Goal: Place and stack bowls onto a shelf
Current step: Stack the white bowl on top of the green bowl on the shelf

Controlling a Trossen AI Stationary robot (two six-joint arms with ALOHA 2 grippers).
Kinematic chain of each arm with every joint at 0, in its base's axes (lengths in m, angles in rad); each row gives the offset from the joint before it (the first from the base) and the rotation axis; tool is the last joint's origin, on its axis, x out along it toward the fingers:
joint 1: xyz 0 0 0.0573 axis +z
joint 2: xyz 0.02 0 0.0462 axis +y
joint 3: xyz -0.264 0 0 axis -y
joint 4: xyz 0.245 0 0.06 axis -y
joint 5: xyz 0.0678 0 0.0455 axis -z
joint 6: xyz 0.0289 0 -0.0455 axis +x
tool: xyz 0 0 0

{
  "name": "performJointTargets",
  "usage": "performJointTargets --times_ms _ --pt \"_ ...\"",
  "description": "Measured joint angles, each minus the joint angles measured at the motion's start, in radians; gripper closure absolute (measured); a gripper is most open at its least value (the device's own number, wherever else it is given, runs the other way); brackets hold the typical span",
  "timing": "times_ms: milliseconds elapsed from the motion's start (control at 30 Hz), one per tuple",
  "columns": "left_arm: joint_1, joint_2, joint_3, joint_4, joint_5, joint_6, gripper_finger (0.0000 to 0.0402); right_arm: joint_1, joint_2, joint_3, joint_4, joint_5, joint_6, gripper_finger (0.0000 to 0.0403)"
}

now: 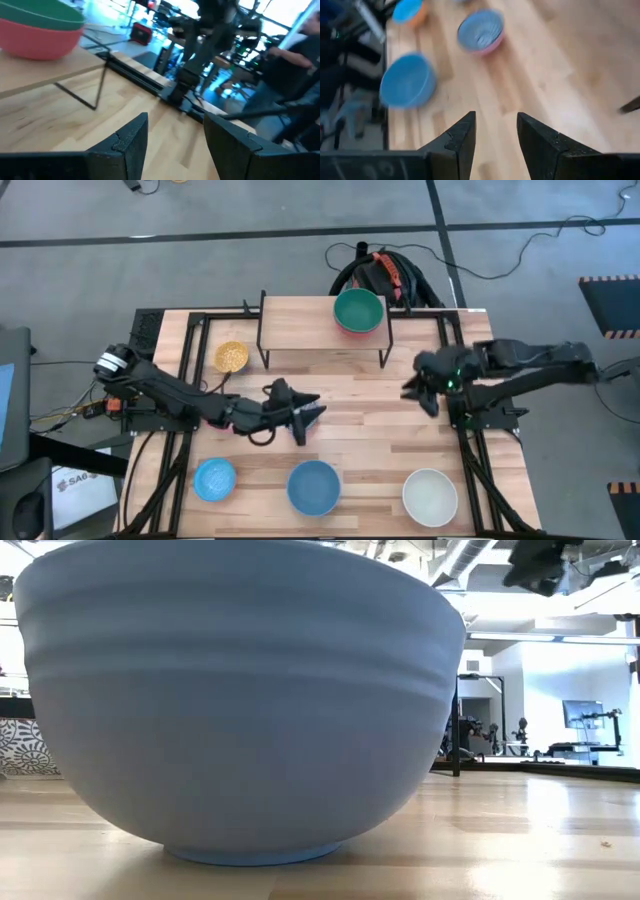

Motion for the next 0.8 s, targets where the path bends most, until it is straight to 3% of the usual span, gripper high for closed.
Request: performJointTargets --times_ms 167,400,667,800 --pt "-0.104 0.000 0.000 0.001 -0.005 0.056 0.0226 0.197 0.104 -0.003 -0.039 0.026 0.108 0.0234" --pt "-0.236 0.007 0.000 -0.029 -0.138 0.112 0.0226 0.380 0.266 -0.003 -0.120 0.020 0.208 0.0234" --pt "-0.256 0.008 0.000 -0.079 -0.143 0.049 0.0226 0.588 0.368 -0.003 -0.170 -0.030 0.315 0.0233" --pt "-0.258 0.008 0.000 -0.080 -0.142 0.049 0.0226 0.681 0.399 -0.003 -0.170 -0.048 0.379 0.0210"
